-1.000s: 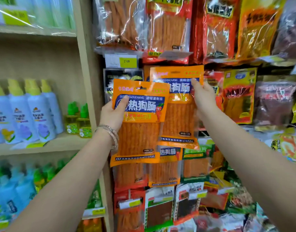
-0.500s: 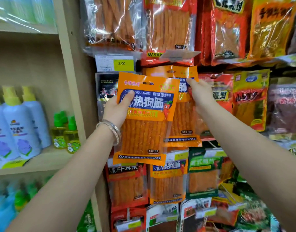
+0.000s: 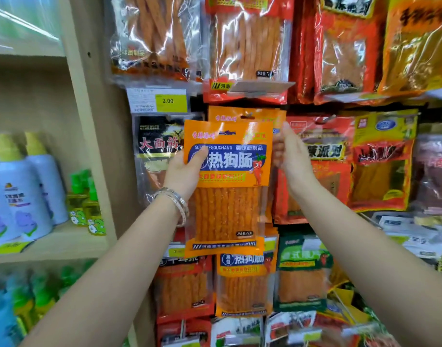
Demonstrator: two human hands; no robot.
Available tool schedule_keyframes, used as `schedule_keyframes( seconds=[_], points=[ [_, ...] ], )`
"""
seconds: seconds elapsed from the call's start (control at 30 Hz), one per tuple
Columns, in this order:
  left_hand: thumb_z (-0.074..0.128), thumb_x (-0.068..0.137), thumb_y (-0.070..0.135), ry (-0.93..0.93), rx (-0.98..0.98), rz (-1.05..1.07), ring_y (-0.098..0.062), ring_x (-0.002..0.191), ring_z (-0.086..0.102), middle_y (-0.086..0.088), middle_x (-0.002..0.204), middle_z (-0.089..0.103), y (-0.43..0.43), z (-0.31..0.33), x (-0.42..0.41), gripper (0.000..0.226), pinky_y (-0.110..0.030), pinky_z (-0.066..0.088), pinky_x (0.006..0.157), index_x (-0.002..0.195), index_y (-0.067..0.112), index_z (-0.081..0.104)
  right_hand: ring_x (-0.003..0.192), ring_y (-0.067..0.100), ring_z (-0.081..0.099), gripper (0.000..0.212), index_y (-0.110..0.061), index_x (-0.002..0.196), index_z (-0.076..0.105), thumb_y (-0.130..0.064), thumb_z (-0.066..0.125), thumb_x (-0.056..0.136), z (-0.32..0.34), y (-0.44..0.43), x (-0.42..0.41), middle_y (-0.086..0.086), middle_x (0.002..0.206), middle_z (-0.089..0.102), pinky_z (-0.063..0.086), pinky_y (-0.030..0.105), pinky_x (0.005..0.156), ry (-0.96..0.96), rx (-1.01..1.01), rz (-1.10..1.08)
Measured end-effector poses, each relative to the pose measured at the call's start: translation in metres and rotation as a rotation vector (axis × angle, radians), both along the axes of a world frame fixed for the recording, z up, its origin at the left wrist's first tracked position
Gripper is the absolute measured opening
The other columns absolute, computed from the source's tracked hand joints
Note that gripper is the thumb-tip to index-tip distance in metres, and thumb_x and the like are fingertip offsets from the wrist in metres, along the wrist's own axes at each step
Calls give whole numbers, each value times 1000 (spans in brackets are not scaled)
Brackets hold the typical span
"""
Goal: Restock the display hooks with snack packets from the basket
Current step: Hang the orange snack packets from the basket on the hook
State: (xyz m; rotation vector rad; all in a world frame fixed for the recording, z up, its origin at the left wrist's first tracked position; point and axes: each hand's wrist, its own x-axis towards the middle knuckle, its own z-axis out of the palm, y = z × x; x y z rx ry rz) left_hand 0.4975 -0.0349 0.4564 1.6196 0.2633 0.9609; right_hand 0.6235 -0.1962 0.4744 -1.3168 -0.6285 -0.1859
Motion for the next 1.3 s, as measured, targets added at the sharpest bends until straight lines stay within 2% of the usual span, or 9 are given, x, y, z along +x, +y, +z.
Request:
schedule_keyframes(
  seconds=[0.07, 0.2, 0.3, 0.4, 0.53, 0.83, 1.03, 1.17, 1.3],
  points=[
    [60, 84, 44, -14, 34, 13, -18, 89, 69, 14, 86, 73, -7, 2, 4, 13, -41, 54, 81, 87, 32, 65, 59, -8, 57, 32, -25, 75, 58, -51, 51, 92, 0, -1, -3, -23, 64, 63, 37, 9, 60, -80, -80, 33],
    [60, 83, 20, -115, 142, 1, -7, 89, 65, 11, 98, 68, -17, 13, 9, 21, -29, 50, 75, 100, 34, 58, 76, 22, 54, 45, 11, 88, 54, -33, 57, 93, 5, -5, -6, 30, 89, 60, 40, 34, 70, -200, -42, 7],
    [49, 89, -3, -195, 269, -40, 3, 111, 54, 6, 134, 49, -23, 24, 7, 56, -21, 48, 90, 135, 28, 39, 70, 13, 47, 35, 7, 83, 56, -27, 56, 95, 16, -10, -4, 15, 76, 52, 38, 25, 63, -266, -8, -41],
    [46, 92, 7, -158, 562, 68, 6, 132, 28, 8, 150, 25, -29, 34, 7, 66, -16, 23, 111, 148, 26, 18, 67, 6, 44, 25, -4, 83, 57, -26, 54, 95, 25, -14, 1, 5, 74, 48, 34, 21, 60, -285, 9, -64],
    [45, 92, 8, -113, 748, 96, 11, 132, 4, 5, 157, 12, -39, 45, 11, 67, 7, 0, 99, 149, 23, 14, 64, 6, 43, 22, -16, 77, 54, -29, 53, 96, 35, -13, 8, -4, 69, 47, 34, 26, 60, -288, -6, -104],
    [48, 92, 12, -131, 691, 45, 19, 127, 8, 11, 154, 20, -39, 47, 11, 66, 9, 8, 96, 148, 27, 17, 61, 10, 44, 39, -26, 56, 39, -27, 57, 91, 42, 2, 22, -11, 59, 44, 32, 31, 61, -244, -86, -197],
    [47, 91, 12, -142, 672, 18, 17, 129, 9, 12, 152, 23, -37, 45, 11, 66, 7, 9, 98, 148, 28, 18, 62, 12, 43, 27, -10, 78, 52, -33, 61, 89, 23, 6, 35, 0, 69, 49, 29, 29, 57, -324, -204, -362],
    [47, 91, 9, -165, 651, -55, 10, 135, 9, 21, 145, 18, -40, 41, 11, 69, -9, 12, 110, 149, 25, 14, 60, 0, 45, 34, -23, 93, 41, -28, 71, 77, 8, 13, 31, -14, 70, 45, 28, 21, 52, -313, -250, -480],
    [46, 90, 15, -132, 622, -88, 5, 139, 9, 22, 145, 18, -41, 27, 6, 66, -7, 16, 109, 148, 27, 17, 72, 22, 53, 48, -21, 106, 41, -16, 74, 71, -19, 14, 17, -1, 85, 49, 44, 36, 64, -274, -223, -469]
  ],
)
